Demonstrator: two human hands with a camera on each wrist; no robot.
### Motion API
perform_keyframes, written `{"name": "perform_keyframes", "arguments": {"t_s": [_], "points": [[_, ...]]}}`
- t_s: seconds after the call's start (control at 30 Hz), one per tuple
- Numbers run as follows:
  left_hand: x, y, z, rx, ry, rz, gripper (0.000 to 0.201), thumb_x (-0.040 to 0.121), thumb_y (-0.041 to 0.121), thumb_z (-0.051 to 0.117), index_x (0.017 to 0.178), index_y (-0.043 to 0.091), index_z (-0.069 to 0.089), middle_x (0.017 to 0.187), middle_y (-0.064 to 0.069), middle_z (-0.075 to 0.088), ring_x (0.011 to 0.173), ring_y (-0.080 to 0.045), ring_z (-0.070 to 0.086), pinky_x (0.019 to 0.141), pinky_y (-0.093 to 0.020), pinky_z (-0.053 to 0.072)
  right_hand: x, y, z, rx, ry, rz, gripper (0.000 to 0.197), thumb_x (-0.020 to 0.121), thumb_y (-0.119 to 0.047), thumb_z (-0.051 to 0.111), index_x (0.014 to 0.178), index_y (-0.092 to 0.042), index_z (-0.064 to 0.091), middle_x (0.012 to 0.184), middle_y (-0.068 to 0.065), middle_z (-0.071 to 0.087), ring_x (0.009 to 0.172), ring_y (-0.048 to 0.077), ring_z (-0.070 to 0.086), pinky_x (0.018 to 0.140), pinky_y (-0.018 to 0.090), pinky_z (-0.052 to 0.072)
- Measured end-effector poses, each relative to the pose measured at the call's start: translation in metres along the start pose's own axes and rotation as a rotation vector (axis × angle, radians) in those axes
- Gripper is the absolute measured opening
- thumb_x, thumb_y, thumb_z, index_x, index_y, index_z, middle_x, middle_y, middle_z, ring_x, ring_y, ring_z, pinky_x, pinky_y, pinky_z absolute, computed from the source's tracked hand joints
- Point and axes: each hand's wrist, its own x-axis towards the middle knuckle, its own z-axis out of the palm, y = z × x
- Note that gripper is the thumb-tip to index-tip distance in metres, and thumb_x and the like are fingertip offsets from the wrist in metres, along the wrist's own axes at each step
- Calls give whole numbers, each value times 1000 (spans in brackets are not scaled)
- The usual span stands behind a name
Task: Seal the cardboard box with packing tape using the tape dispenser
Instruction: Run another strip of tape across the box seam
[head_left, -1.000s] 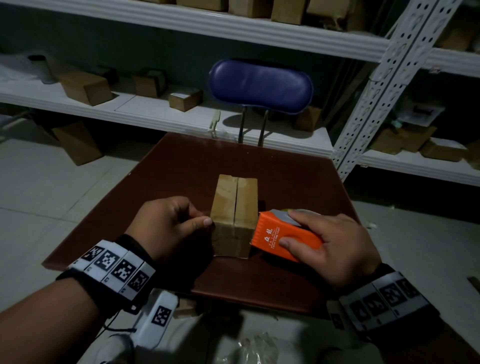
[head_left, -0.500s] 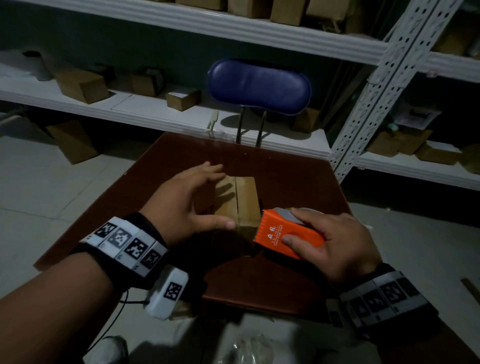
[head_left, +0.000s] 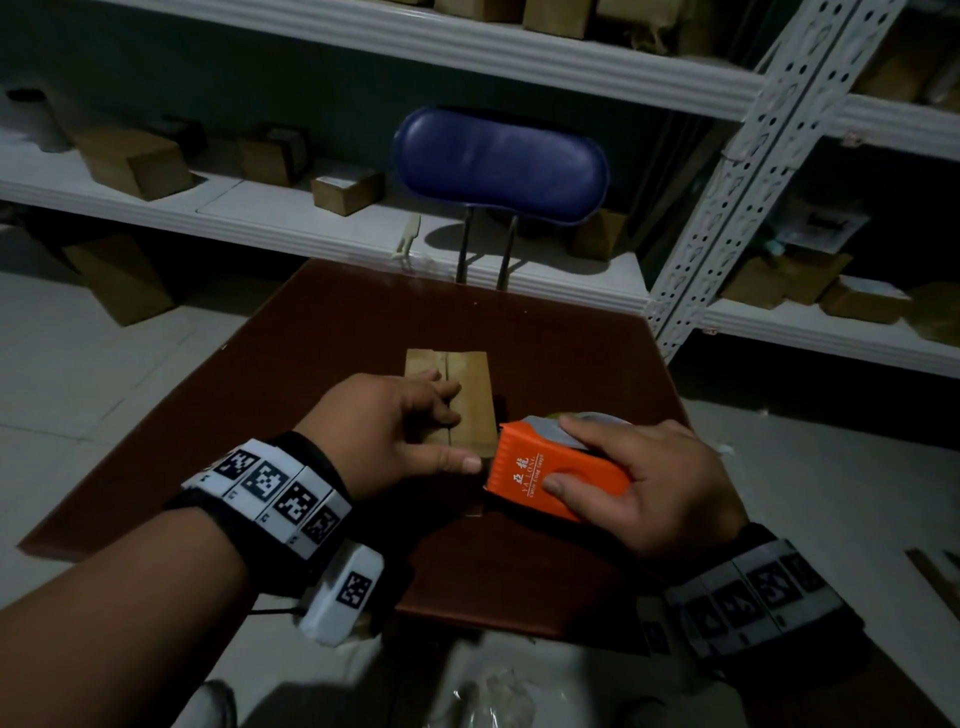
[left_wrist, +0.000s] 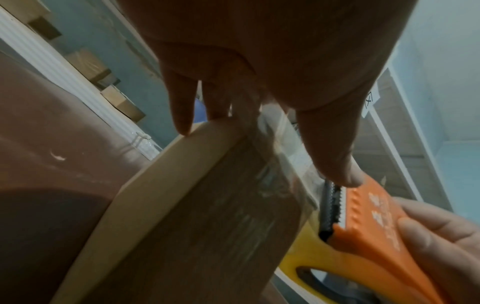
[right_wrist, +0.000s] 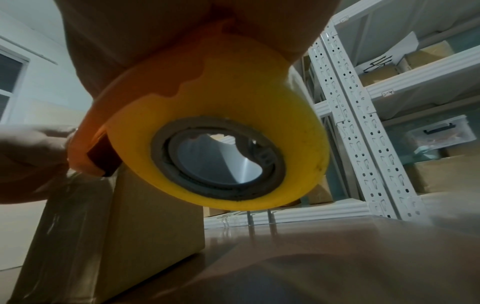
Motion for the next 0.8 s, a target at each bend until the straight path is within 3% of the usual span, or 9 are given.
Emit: {"name": "perform_keyframes", "arguments": {"t_s": [0.1,0.3,0.4,0.53,0.67,0.8], "points": [[1,0,2,11,5,-9,77,49,86,63,100,28,74,139,12,59,137,6,39,113,-33,41,1,0,0,-5,-17,-8,64,82,-69,59,125,-22,70,116,-4,75,96,11,72,85,29,46],[2,3,4,45,38,-14,63,54,70,77,97,26,74,135,10,63,136,4,41,110,-36,45,0,1,-1,-6,-16,-17,65,82,-68,60,125,-21,70,115,-3,76,95,12,73,85,29,47],[2,2,6,40,45,-13,70,50,80,71,95,26,74,133,10,64,135,5,42,109,-36,46,-1,1,-2,-20,-35,-14,65,83,-69,59,127,-22,69,115,-3,76,95,13,72,86,29,46],[1,0,6,32,57,-13,63,53,78,69,90,27,72,130,9,66,134,5,43,108,-37,47,2,4,-5,-45,-84,2,68,83,-74,52,132,-27,65,117,-7,74,98,11,70,88,26,40],[1,1,6,44,58,-12,47,59,60,82,90,26,72,131,9,66,135,3,43,110,-37,46,6,9,-7,7,-108,-5,69,83,-74,53,134,-29,62,121,-9,73,105,13,70,93,35,51],[0,3,6,37,36,-14,57,57,70,76,93,27,73,134,11,63,137,2,42,110,-39,45,7,11,-8,40,-130,16,71,82,-77,53,136,-33,60,126,-11,70,109,10,68,96,42,52]]}}
